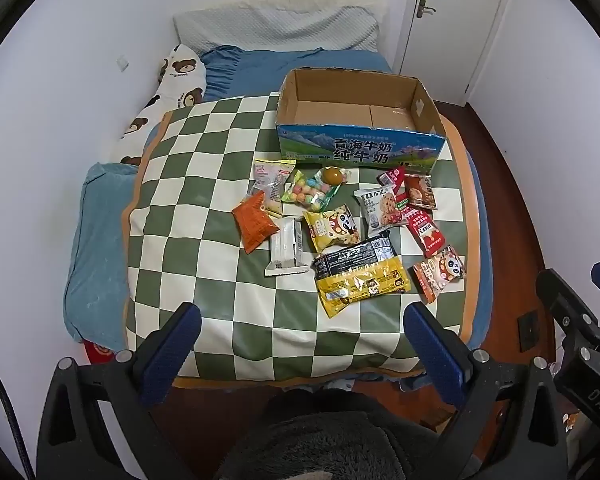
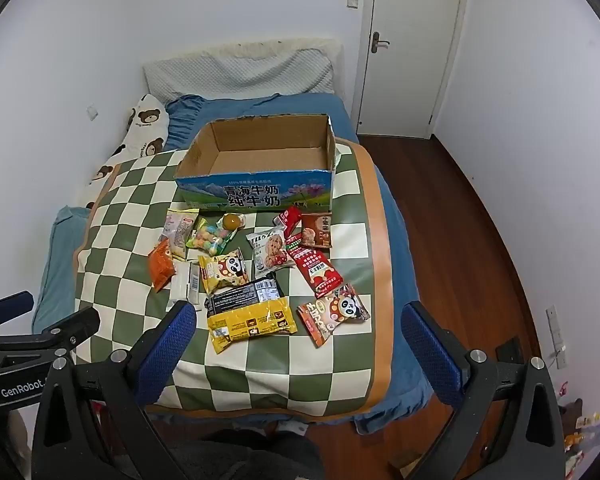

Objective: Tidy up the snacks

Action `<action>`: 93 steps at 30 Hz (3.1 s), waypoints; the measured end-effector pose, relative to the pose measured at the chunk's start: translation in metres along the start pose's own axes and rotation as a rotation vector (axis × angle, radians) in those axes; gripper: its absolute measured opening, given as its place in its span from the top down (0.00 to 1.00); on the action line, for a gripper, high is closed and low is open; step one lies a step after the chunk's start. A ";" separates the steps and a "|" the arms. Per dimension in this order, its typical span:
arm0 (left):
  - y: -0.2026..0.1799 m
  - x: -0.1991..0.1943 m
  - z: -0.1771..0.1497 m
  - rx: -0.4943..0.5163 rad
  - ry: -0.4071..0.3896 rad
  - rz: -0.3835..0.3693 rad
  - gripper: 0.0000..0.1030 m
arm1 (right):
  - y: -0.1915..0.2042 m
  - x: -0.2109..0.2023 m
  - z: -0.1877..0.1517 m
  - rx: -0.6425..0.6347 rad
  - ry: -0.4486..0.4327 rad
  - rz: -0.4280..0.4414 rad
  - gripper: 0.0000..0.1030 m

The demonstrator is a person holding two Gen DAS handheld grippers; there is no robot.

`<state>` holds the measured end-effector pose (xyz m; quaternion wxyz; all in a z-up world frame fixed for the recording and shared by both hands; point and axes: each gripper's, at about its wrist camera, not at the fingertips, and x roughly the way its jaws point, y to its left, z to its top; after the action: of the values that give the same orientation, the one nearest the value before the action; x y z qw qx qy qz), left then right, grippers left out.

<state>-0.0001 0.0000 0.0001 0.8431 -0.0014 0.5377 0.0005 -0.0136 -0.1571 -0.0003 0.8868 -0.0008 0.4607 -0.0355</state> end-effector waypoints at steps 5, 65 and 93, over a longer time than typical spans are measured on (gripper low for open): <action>0.000 0.000 0.000 -0.001 0.005 -0.002 0.00 | 0.000 0.000 0.000 -0.004 0.007 -0.008 0.00; 0.006 -0.005 0.015 0.004 -0.014 -0.003 0.00 | 0.007 0.001 0.008 -0.011 -0.013 -0.021 0.00; 0.007 -0.006 0.015 0.004 -0.017 -0.003 0.00 | 0.008 0.001 0.015 -0.006 -0.016 -0.011 0.00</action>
<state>0.0113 0.0067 0.0121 0.8476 -0.0007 0.5307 -0.0018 -0.0003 -0.1497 0.0075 0.8903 -0.0062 0.4537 -0.0390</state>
